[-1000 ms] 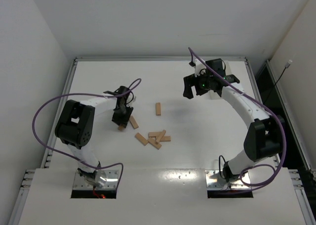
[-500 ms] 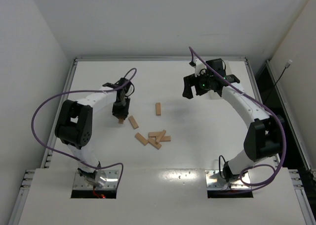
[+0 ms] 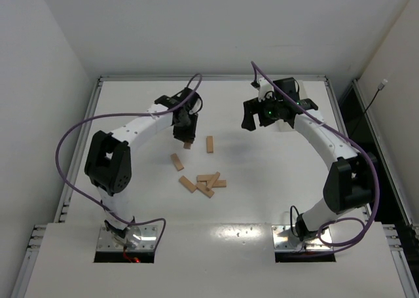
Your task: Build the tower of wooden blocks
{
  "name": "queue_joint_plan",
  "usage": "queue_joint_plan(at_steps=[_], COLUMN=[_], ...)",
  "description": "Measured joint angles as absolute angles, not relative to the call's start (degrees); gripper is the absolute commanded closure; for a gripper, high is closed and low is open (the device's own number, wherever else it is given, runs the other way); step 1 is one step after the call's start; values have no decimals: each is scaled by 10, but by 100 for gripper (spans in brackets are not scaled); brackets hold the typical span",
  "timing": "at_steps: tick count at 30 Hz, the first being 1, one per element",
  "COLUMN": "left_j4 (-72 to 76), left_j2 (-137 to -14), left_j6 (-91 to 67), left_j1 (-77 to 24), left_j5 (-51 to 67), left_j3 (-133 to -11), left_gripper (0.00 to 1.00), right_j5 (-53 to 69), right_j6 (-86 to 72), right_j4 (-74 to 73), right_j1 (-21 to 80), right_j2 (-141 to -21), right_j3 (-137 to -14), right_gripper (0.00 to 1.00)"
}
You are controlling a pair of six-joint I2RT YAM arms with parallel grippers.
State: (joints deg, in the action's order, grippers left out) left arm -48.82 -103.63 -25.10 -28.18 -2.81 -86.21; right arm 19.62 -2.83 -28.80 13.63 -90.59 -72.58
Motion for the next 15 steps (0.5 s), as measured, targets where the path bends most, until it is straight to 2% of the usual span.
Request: queue_joint_plan(at_steps=[7,15], left_j4=[-484,-458], left_j2=[-1052,-1089], left_j6=[-313,-380], left_j1=[-310,-362], left_j5=[-28,-60], left_j3=[-894,-938], left_gripper=[100,100], right_j5=[189,116], right_j6=[-34,-75], right_j4=[-288,-287], right_j1=[136,136], right_j2=[-906,-906], right_j3=[-726,-726], right_gripper=[20,20])
